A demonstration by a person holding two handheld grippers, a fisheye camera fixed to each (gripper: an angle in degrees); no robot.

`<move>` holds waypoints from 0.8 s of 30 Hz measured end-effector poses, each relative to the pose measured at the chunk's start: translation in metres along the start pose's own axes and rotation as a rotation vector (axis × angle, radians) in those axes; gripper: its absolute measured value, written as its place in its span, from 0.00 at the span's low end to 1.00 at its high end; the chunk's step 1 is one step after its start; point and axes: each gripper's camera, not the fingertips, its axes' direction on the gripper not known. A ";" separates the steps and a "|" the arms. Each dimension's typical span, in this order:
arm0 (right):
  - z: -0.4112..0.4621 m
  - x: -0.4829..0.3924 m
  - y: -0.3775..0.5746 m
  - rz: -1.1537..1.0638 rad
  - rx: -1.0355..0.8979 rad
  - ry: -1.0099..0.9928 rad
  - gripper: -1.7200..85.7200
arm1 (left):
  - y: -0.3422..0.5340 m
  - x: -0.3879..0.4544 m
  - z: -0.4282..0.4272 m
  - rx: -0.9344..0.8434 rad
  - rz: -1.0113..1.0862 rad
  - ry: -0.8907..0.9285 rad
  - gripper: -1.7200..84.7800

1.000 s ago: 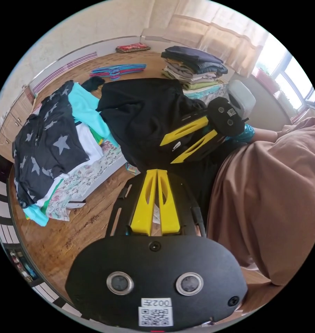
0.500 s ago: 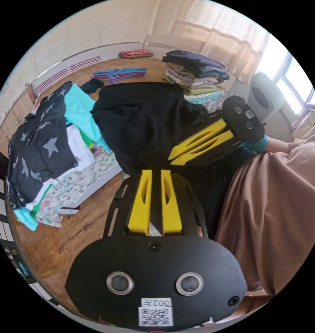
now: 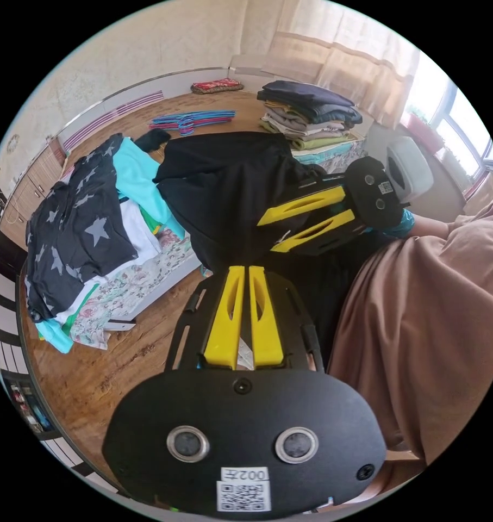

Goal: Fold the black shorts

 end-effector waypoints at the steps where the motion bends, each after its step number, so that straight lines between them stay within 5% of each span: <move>1: 0.000 0.001 0.001 0.004 -0.002 -0.003 0.09 | 0.001 0.002 0.001 -0.009 0.004 0.007 0.01; 9: -0.007 0.018 0.008 0.024 -0.011 -0.121 0.02 | 0.006 0.009 0.006 -0.094 0.002 0.024 0.01; 24: 0.011 0.047 0.012 0.055 -0.020 -0.238 0.02 | -0.082 -0.061 0.062 0.123 -0.243 -0.056 0.05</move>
